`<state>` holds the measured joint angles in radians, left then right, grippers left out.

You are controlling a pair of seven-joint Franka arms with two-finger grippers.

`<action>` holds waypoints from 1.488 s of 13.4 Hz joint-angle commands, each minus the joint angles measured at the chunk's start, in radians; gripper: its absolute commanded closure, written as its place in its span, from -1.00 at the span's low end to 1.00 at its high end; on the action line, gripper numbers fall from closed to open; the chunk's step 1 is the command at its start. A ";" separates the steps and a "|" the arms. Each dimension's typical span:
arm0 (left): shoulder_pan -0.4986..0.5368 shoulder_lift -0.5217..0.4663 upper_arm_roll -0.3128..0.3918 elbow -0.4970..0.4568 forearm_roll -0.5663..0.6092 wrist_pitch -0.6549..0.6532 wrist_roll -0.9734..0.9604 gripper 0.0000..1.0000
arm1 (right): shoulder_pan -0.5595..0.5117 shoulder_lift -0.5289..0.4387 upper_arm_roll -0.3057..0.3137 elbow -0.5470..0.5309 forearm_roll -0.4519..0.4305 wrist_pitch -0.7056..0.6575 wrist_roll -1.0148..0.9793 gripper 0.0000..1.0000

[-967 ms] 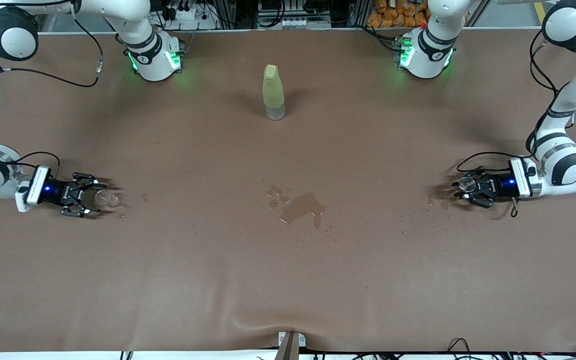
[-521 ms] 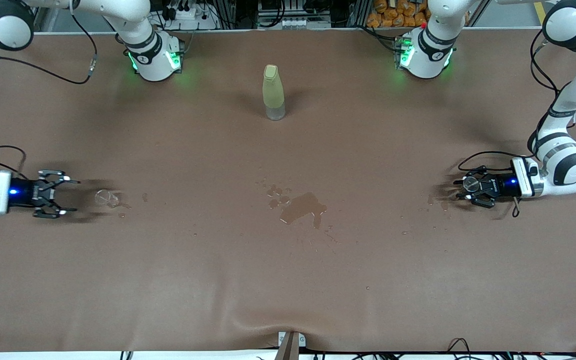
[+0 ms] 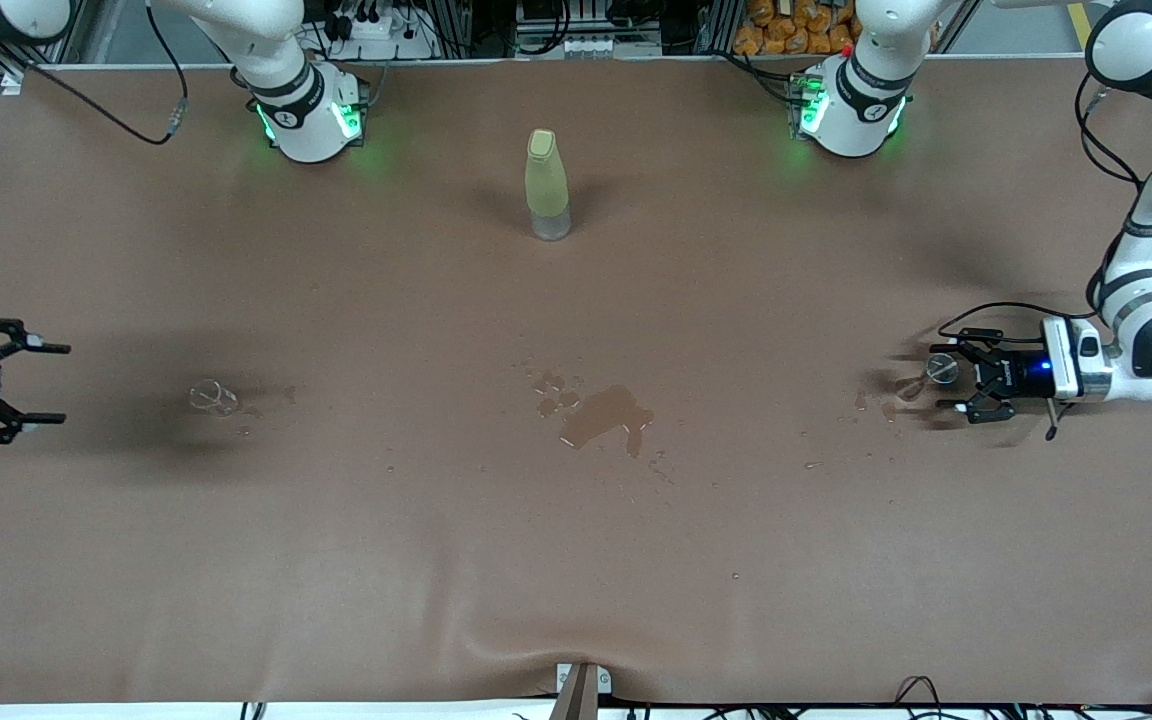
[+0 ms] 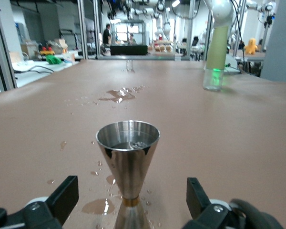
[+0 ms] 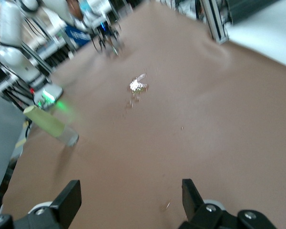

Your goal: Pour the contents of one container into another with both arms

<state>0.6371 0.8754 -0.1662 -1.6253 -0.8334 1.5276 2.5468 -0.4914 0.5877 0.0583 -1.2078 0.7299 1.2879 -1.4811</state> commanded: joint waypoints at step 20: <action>-0.200 -0.470 -0.013 0.108 0.580 0.095 -1.737 -1.00 | 0.366 -0.474 -0.017 -0.250 -0.688 0.210 1.281 -1.00</action>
<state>0.4794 0.4331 -0.1822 -1.5268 -0.3248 1.6173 1.0235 -0.1417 0.1938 0.0548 -1.3375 0.1150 1.4275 -0.2848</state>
